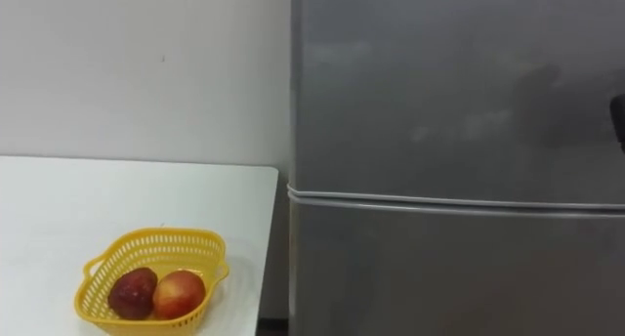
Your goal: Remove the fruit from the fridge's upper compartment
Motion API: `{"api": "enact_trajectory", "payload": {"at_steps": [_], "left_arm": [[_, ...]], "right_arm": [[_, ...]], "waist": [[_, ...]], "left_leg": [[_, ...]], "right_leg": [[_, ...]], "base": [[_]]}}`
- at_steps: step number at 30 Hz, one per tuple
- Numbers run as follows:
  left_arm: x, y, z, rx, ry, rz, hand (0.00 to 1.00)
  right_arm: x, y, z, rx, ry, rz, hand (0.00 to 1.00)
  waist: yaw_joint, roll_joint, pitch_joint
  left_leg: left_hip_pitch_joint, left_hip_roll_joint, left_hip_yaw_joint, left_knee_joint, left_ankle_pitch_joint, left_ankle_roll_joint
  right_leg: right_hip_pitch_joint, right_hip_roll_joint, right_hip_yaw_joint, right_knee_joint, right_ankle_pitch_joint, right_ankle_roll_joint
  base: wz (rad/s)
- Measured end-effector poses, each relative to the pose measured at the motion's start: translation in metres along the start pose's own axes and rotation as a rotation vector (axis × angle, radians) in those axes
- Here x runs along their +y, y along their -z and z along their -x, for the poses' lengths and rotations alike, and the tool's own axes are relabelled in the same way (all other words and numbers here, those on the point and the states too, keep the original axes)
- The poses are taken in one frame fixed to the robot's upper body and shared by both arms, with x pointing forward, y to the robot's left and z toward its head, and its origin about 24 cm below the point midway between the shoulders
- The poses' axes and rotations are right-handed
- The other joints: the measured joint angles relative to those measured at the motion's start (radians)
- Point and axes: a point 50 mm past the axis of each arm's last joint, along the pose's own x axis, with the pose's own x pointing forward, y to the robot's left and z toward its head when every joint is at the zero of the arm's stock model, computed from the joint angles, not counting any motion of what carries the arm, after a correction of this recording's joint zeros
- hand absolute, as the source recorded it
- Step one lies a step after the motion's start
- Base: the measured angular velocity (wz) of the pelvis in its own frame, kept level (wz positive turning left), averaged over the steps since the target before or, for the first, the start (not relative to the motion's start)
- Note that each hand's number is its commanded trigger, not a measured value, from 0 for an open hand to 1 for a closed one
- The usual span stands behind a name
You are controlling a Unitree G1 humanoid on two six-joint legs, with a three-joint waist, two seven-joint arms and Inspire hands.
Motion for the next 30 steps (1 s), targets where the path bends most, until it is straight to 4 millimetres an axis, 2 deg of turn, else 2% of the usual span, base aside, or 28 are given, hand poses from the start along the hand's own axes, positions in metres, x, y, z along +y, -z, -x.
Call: {"api": "enact_trajectory", "payload": {"at_steps": [5, 10, 21, 30], "left_arm": [[0.0000, 0.0000, 0.0000, 0.001, 0.000, 0.000, 0.00], [0.0003, 0.0011, 0.0001, 0.008, -0.002, 0.002, 0.00], [0.0017, 0.0013, 0.0003, 0.012, -0.014, 0.005, 0.00], [0.0055, 0.0037, 0.0008, 0.027, -0.025, 0.015, 0.00]], "right_arm": [[-0.0017, 0.0018, -0.0001, 0.007, 0.006, 0.006, 0.00], [-0.0040, 0.0040, -0.0002, 0.015, 0.015, 0.012, 0.00], [-0.0047, 0.0046, -0.0002, 0.020, 0.018, 0.011, 0.00], [-0.0050, 0.0060, -0.0003, 0.035, 0.019, 0.021, 0.00]], "waist": [[0.001, -0.007, -0.0011], [0.003, -0.009, -0.0065], [0.004, -0.013, -0.0049], [-0.010, -0.021, -0.0062]], "left_leg": [[0.000, 0.000, 0.001, 0.000, 0.000, 0.000], [0.001, 0.001, 0.001, 0.000, 0.000, 0.000], [0.001, 0.001, 0.002, 0.000, 0.000, 0.000], [0.001, 0.001, 0.001, 0.000, 0.000, 0.000]], "right_leg": [[0.001, 0.000, 0.000, 0.000, 0.001, -0.001], [0.003, 0.000, 0.000, 0.000, 0.001, -0.001], [0.003, 0.000, -0.001, -0.001, 0.001, -0.002], [0.014, 0.000, -0.003, -0.002, 0.003, -0.002]], "base": [[0.00], [0.00], [0.00], [0.01]]}}
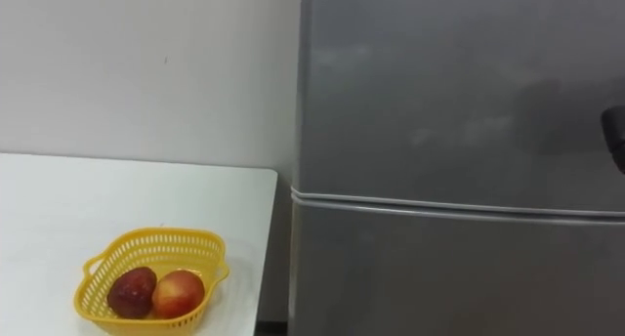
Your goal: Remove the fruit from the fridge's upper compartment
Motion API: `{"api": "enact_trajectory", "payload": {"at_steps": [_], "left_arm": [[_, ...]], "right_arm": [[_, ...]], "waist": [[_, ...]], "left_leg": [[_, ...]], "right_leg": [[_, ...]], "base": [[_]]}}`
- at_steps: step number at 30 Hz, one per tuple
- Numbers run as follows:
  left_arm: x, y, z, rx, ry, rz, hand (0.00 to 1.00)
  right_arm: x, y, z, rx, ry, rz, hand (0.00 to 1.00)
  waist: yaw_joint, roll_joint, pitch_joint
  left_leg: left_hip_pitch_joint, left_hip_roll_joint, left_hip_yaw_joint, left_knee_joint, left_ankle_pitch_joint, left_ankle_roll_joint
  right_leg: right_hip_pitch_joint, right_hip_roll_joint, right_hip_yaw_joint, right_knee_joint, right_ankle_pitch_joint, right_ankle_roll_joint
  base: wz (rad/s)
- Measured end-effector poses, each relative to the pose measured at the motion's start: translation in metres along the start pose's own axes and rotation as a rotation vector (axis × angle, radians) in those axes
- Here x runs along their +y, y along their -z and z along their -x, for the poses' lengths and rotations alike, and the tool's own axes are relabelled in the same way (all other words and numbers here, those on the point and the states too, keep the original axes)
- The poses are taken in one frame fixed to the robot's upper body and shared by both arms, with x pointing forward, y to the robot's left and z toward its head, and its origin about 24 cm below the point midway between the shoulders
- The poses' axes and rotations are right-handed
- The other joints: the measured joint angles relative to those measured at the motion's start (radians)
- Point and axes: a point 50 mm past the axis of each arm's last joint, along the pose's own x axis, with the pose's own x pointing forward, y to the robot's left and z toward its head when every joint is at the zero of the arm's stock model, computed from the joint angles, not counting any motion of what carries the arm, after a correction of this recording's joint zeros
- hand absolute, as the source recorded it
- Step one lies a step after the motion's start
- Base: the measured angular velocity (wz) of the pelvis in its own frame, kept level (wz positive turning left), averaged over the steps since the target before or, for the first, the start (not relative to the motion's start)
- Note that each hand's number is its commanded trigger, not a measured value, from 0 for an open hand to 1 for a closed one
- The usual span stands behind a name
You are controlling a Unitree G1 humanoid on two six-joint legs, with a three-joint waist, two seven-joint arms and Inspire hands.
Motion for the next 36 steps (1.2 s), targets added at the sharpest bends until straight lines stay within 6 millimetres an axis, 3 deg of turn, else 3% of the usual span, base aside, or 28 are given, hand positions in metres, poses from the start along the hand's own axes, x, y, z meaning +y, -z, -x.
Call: {"api": "enact_trajectory", "payload": {"at_steps": [11, 12, 24, 36], "left_arm": [[0.003, -0.001, 0.000, -0.002, -0.025, 0.002, 0.00], [0.003, -0.001, 0.000, -0.002, -0.025, 0.002, 0.00], [0.003, -0.004, 0.000, -0.010, -0.030, -0.006, 0.00], [0.008, -0.013, -0.001, -0.053, -0.059, -0.004, 0.00]], "right_arm": [[0.001, 0.000, 0.000, 0.004, -0.004, 0.003, 0.00], [0.001, 0.000, 0.000, 0.004, -0.008, 0.005, 0.00], [0.002, 0.000, -0.002, 0.026, -0.034, 0.025, 0.00], [-0.029, -0.009, 0.003, 0.027, 0.072, 0.060, 0.00]], "waist": [[-0.014, 0.005, -0.0019], [-0.016, 0.010, 0.0010], [-0.062, 0.013, -0.0009], [-0.123, 0.025, -0.0047]], "left_leg": [[0.003, 0.001, 0.002, 0.000, 0.000, 0.000], [0.002, 0.000, 0.002, 0.000, 0.000, 0.000], [0.014, 0.001, 0.020, -0.007, 0.000, 0.000], [0.018, 0.007, 0.067, -0.017, 0.000, 0.000]], "right_leg": [[0.002, 0.001, 0.004, -0.003, 0.000, 0.000], [0.002, 0.001, 0.004, -0.004, 0.000, 0.000], [0.004, 0.008, 0.025, -0.017, 0.005, 0.003], [-0.012, 0.016, 0.065, -0.015, 0.009, 0.001]], "base": [[0.00], [0.00], [-0.03], [-0.12]]}}
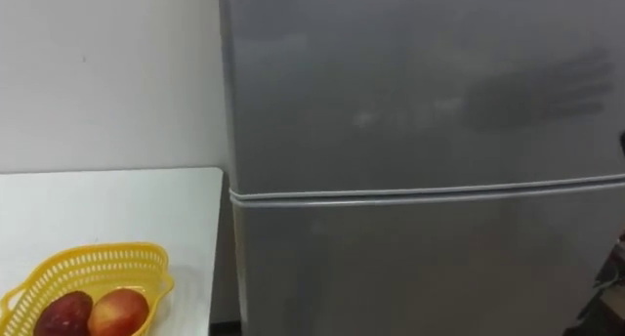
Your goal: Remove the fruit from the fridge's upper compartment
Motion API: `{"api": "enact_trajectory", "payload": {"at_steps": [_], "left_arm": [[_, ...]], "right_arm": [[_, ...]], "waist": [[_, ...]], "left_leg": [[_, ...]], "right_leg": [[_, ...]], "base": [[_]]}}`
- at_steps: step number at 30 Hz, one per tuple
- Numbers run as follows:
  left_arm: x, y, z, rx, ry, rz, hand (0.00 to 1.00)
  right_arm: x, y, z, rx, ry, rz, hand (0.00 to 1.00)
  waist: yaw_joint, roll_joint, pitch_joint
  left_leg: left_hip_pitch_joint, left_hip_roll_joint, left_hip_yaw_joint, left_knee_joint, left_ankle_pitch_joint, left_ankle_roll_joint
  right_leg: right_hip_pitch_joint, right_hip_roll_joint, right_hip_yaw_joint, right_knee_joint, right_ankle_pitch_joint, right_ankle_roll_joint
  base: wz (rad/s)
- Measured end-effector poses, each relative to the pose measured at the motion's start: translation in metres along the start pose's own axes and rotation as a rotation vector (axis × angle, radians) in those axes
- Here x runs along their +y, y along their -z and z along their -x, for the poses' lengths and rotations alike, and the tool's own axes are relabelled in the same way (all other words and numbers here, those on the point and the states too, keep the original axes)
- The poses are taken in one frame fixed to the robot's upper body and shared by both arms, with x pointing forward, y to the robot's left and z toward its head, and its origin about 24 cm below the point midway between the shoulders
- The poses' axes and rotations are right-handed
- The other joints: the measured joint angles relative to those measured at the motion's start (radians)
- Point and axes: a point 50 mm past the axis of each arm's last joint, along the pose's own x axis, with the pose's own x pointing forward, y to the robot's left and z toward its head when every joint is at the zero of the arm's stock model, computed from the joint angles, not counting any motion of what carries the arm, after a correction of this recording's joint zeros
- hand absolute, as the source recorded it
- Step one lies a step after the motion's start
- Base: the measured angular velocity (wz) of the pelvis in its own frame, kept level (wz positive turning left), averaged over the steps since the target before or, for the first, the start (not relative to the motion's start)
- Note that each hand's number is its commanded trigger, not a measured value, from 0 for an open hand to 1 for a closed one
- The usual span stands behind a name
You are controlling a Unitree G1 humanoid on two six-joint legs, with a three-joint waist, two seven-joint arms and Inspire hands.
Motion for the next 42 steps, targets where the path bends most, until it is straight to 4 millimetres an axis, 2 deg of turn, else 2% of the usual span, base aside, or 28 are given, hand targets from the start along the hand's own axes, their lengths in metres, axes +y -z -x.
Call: {"api": "enact_trajectory", "payload": {"at_steps": [5, 8, 10, 13, 14, 16, 20, 22, 23, 25, 28, 31, 34, 36, 38, 42], "left_arm": [[0.001, 0.000, 0.000, -0.001, -0.013, -0.003, 0.00], [0.001, -0.005, 0.000, -0.018, -0.022, -0.014, 0.00], [0.001, -0.006, -0.001, -0.021, -0.030, -0.025, 0.00], [0.001, -0.005, -0.001, -0.010, -0.036, -0.020, 0.00], [0.001, -0.005, -0.001, -0.008, -0.036, -0.019, 0.00], [0.001, -0.005, -0.001, -0.002, -0.034, -0.018, 0.00], [0.004, -0.006, 0.000, -0.007, -0.051, -0.017, 0.00], [0.004, -0.006, 0.000, -0.003, -0.047, -0.019, 0.00], [0.004, -0.006, 0.000, 0.000, -0.047, -0.019, 0.00], [0.003, -0.004, 0.000, 0.012, -0.045, -0.023, 0.00], [0.001, -0.003, 0.000, 0.021, -0.032, -0.033, 0.00], [0.001, -0.003, 0.000, 0.021, -0.031, -0.038, 0.00], [0.001, -0.002, 0.000, 0.028, -0.026, -0.038, 0.00], [0.000, -0.001, 0.000, 0.030, -0.020, -0.037, 0.00], [0.000, -0.001, 0.000, 0.030, -0.022, -0.031, 0.00], [-0.004, -0.004, -0.001, 0.023, -0.013, -0.046, 0.00]], "right_arm": [[-0.013, 0.004, 0.007, 0.033, 0.033, 0.044, 0.00], [-0.030, 0.011, 0.015, 0.076, 0.078, 0.123, 0.00], [-0.055, 0.027, 0.022, 0.149, 0.152, 0.246, 0.00], [-0.087, 0.044, 0.036, 0.271, 0.267, 0.343, 0.00], [-0.093, 0.047, 0.040, 0.291, 0.285, 0.366, 0.00], [-0.104, 0.052, 0.050, 0.336, 0.322, 0.417, 0.00], [-0.128, 0.068, 0.078, 0.440, 0.394, 0.556, 0.00], [-0.150, 0.082, 0.101, 0.558, 0.449, 0.631, 0.00], [-0.154, 0.085, 0.107, 0.589, 0.462, 0.645, 0.00], [-0.171, 0.097, 0.136, 0.712, 0.517, 0.693, 0.00], [-0.183, 0.109, 0.165, 0.845, 0.567, 0.724, 0.00], [-0.191, 0.113, 0.178, 0.911, 0.576, 0.757, 0.00], [-0.203, 0.117, 0.202, 1.025, 0.561, 0.865, 0.00], [-0.211, 0.118, 0.222, 1.117, 0.563, 0.919, 0.00], [-0.212, 0.121, 0.233, 1.170, 0.541, 0.937, 0.00], [-0.208, 0.128, 0.249, 1.258, 0.456, 0.970, 0.00]], "waist": [[-0.019, 0.001, 0.0014], [-0.018, 0.002, 0.0019], [-0.019, 0.002, 0.0023], [-0.020, 0.005, 0.0042], [-0.018, 0.003, 0.0059], [-0.018, 0.013, 0.0075], [-0.016, 0.018, 0.0069], [-0.015, 0.013, 0.0026], [-0.014, 0.012, 0.0027], [-0.015, 0.011, 0.0025], [-0.016, 0.014, 0.0025], [-0.013, 0.014, 0.0007], [-0.009, 0.012, 0.0001], [0.016, 0.015, 0.0015], [0.019, 0.018, 0.0029], [0.040, 0.030, 0.0006]], "left_leg": [[0.001, 0.006, 0.022, 0.000, 0.000, 0.000], [0.000, 0.007, 0.023, 0.001, 0.000, 0.000], [0.002, 0.007, 0.023, 0.001, 0.000, 0.000], [0.004, 0.006, 0.023, 0.000, 0.000, 0.000], [0.006, 0.006, 0.025, -0.001, 0.000, 0.000], [0.010, 0.007, 0.032, -0.006, 0.000, 0.000], [0.008, 0.009, 0.037, -0.006, 0.000, -0.001], [0.009, 0.008, 0.037, -0.006, 0.000, -0.001], [0.010, 0.008, 0.037, -0.006, 0.000, -0.001], [0.011, 0.008, 0.036, -0.007, 0.000, -0.001], [0.010, 0.008, 0.034, -0.012, 0.000, -0.001], [0.011, 0.007, 0.033, -0.015, 0.000, -0.001], [0.021, 0.007, 0.033, -0.017, 0.000, -0.001], [0.029, 0.006, 0.027, -0.019, 0.000, -0.001], [0.027, 0.005, 0.018, -0.019, 0.000, 0.000], [0.027, 0.005, 0.016, -0.019, 0.000, 0.000]], "right_leg": [[-0.004, 0.007, 0.021, -0.001, 0.004, -0.003], [-0.010, 0.008, 0.023, -0.002, 0.004, -0.004], [-0.007, 0.008, 0.022, -0.008, 0.004, -0.004], [-0.002, 0.008, 0.022, -0.019, 0.007, -0.002], [-0.001, 0.008, 0.022, -0.019, 0.008, -0.002], [-0.001, 0.009, 0.025, -0.019, 0.008, -0.001], [-0.001, 0.011, 0.032, -0.018, 0.007, -0.002], [0.000, 0.011, 0.032, -0.018, 0.006, -0.002], [0.000, 0.011, 0.032, -0.018, 0.006, -0.002], [0.000, 0.010, 0.030, -0.019, 0.006, -0.002], [0.000, 0.010, 0.031, -0.018, 0.006, -0.001], [0.001, 0.010, 0.029, -0.018, 0.006, -0.001], [0.018, 0.009, 0.019, -0.019, 0.006, -0.001], [0.020, 0.008, 0.021, -0.019, 0.002, 0.000], [0.020, 0.007, 0.018, -0.019, 0.002, 0.000], [0.022, 0.008, 0.018, -0.019, 0.002, 0.001]], "base": [[-0.13], [0.00], [0.00], [0.00], [0.00], [-0.05], [-0.03], [-0.02], [0.00], [0.00], [0.00], [0.02], [0.09], [0.00], [0.05], [0.06]]}}
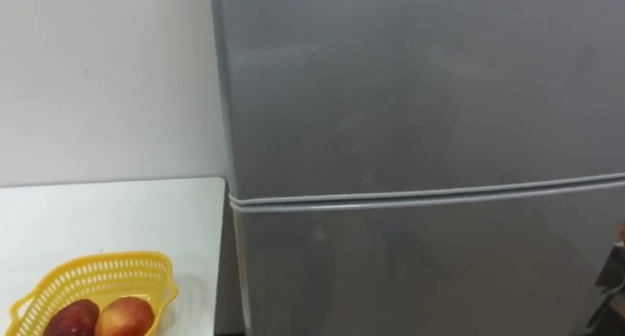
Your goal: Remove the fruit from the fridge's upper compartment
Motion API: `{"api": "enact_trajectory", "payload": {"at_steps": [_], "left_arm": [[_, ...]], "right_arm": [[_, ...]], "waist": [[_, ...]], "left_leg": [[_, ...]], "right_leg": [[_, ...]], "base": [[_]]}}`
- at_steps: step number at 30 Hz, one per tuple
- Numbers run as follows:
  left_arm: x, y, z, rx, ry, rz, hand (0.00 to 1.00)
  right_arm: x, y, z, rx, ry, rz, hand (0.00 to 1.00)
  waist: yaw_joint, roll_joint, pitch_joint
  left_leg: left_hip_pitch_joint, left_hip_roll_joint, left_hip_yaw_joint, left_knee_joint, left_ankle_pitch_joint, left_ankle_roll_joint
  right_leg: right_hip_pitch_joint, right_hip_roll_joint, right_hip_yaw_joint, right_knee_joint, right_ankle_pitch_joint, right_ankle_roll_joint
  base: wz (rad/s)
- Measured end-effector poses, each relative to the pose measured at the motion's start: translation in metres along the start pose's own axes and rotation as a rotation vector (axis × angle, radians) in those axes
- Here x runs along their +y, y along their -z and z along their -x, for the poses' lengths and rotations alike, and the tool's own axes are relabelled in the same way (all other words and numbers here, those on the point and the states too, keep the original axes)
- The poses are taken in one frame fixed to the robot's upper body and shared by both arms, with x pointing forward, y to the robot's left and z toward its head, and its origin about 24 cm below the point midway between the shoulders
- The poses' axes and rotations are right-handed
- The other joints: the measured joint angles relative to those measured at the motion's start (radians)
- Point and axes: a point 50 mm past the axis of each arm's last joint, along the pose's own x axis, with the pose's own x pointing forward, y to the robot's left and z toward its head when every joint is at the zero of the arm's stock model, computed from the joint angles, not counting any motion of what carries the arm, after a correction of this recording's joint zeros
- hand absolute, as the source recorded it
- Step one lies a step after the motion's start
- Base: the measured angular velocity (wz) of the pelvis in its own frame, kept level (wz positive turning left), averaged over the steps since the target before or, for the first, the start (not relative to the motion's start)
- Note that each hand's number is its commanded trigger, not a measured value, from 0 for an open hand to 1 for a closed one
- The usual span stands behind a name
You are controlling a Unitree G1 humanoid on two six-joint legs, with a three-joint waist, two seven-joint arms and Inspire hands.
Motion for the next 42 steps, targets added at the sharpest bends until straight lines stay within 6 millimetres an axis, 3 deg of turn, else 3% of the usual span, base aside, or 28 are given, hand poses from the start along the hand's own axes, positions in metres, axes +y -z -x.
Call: {"api": "enact_trajectory", "payload": {"at_steps": [9, 16, 28, 34, 42], "left_arm": [[-0.003, 0.001, 0.000, 0.020, 0.007, -0.002, 0.00], [-0.009, 0.001, 0.000, 0.032, 0.030, -0.014, 0.00], [-0.015, 0.001, -0.001, 0.080, 0.096, -0.057, 0.00], [-0.018, 0.007, 0.000, 0.119, 0.127, -0.085, 0.00], [-0.022, -0.001, -0.002, 0.117, 0.127, -0.123, 0.00]], "right_arm": [[0.012, 0.017, 0.003, 0.048, -0.085, 0.190, 0.00], [0.025, 0.035, 0.010, 0.101, -0.173, 0.312, 0.00], [0.026, 0.053, 0.014, 0.197, -0.275, 0.432, 0.00], [0.027, 0.059, 0.016, 0.239, -0.335, 0.472, 0.00], [0.033, 0.058, 0.017, 0.243, -0.384, 0.509, 0.00]], "waist": [[0.026, 0.026, 0.0025], [0.029, 0.026, 0.0029], [0.046, 0.030, 0.0068], [0.048, 0.032, 0.0079], [0.050, 0.034, 0.0091]], "left_leg": [[-0.001, -0.002, -0.015, 0.002, 0.000, 0.000], [-0.012, -0.006, -0.059, 0.001, 0.000, 0.000], [-0.011, -0.019, -0.108, 0.001, 0.000, 0.000], [-0.010, -0.025, -0.114, 0.003, 0.000, 0.000], [0.002, -0.027, -0.110, 0.002, 0.000, 0.000]], "right_leg": [[0.008, -0.001, -0.008, -0.007, -0.002, 0.003], [0.019, -0.005, -0.047, -0.020, -0.002, 0.003], [0.047, -0.022, -0.096, -0.021, -0.016, 0.014], [0.047, -0.029, -0.109, -0.019, -0.028, 0.017], [0.063, -0.030, -0.105, -0.021, -0.028, 0.018]], "base": [[0.05], [0.14], [0.13], [0.09], [0.00]]}}
